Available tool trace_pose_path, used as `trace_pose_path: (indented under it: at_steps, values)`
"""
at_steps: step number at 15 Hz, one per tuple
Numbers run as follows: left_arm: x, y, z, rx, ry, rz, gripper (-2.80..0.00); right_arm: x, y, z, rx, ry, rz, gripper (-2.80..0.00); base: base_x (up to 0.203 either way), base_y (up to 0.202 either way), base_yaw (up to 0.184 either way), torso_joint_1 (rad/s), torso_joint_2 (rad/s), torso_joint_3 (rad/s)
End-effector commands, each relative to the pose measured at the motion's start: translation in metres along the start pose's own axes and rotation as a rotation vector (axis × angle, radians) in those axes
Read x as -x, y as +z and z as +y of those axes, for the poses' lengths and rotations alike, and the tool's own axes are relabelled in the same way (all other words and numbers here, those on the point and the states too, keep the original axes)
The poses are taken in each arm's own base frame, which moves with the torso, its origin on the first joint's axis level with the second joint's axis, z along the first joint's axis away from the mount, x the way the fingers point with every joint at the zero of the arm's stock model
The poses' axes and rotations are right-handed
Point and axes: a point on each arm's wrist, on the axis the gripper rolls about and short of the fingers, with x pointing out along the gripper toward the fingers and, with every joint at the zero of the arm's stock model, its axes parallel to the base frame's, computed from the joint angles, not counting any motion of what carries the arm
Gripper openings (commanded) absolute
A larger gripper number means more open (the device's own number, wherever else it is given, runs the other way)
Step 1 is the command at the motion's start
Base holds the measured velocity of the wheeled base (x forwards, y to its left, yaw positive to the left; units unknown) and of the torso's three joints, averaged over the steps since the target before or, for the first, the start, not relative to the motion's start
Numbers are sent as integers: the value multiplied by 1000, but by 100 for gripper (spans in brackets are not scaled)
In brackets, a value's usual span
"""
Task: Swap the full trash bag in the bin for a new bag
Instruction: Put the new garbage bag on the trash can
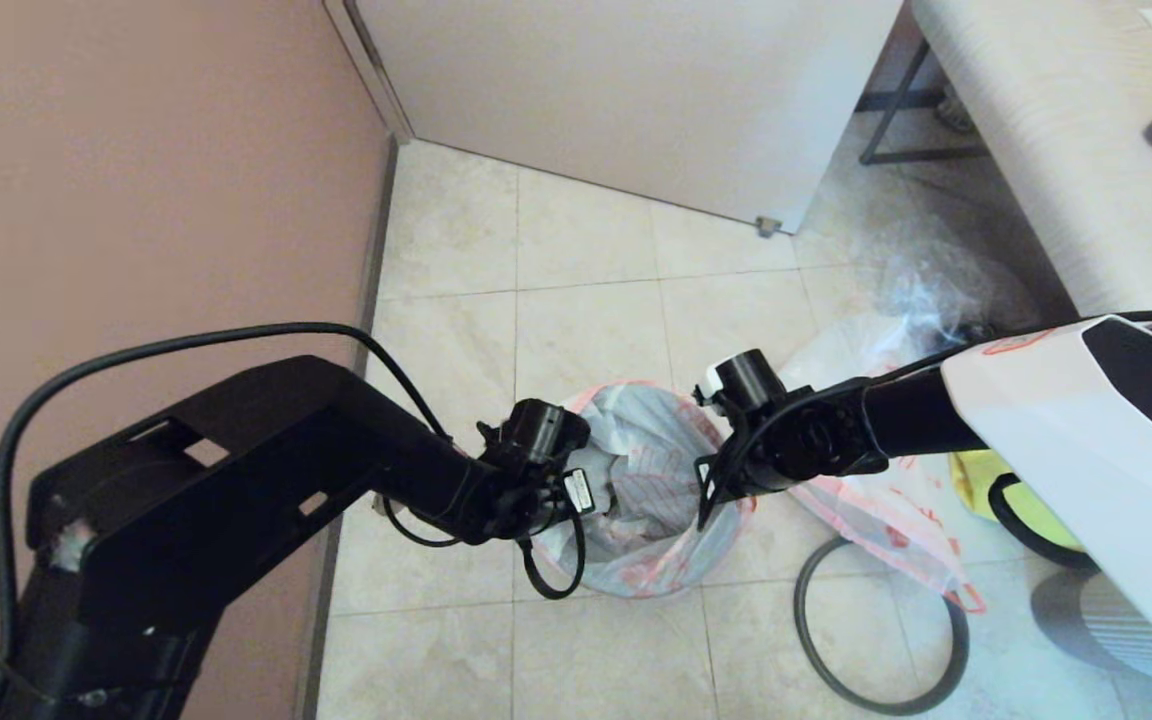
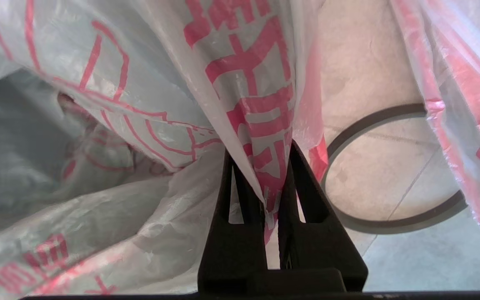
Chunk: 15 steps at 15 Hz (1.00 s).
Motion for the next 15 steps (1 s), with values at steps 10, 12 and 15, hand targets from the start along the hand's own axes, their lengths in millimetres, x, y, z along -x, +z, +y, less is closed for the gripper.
trace_pose_path:
  at_steps: [10,12,15]
  values:
    - [83,35,-10,4,-82,-11,0,-6,-1,-7,27,-69,0,-280,0,0,0,0,0,0]
    - [85,36,-11,4,-85,-15,0,-7,-2,-8,30,-71,4,-280,0,0,0,0,0,0]
    - [86,39,-9,8,-84,-19,0,-7,-2,-8,30,-71,4,-280,0,0,0,0,0,0]
